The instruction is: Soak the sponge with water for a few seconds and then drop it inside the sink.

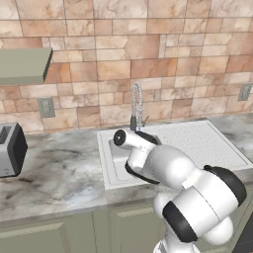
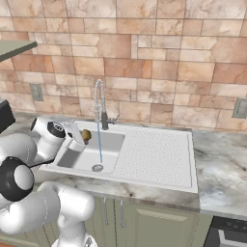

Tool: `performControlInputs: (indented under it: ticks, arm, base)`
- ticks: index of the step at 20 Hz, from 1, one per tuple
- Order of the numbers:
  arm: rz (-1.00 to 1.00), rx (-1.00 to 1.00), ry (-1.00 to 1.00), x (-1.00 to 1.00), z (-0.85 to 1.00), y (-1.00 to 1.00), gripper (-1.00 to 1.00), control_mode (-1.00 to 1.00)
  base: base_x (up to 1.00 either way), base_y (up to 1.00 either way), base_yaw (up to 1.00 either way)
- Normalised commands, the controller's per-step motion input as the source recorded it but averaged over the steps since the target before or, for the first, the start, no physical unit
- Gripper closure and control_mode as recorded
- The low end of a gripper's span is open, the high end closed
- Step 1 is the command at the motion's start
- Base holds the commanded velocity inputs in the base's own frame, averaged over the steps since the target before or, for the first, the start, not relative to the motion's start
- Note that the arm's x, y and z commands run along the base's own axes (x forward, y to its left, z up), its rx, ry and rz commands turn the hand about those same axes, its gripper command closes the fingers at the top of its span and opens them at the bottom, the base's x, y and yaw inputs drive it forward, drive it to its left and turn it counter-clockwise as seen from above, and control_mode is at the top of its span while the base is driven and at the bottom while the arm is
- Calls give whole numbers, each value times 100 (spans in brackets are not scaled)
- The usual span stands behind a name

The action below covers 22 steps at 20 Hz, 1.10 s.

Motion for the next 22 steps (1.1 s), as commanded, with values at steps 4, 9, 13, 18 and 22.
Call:
performControlInputs:
  ticks: [4, 9, 13, 18, 22]
  arm:
    - [0, 1, 9, 25, -29, 0, 100, -100]
    - [0, 2, 10, 36, -31, 0, 100, -100]
    - [0, 0, 6, 29, -23, 0, 100, -100]
    - [0, 0, 6, 28, -10, 3, 100, -100]
    - [0, 0, 1, 18, -6, 18, 100, -100]
  base:
    - [0, 0, 0]
    - [0, 0, 0]
    - [0, 0, 0]
    - [0, 0, 0]
    - [0, 0, 0]
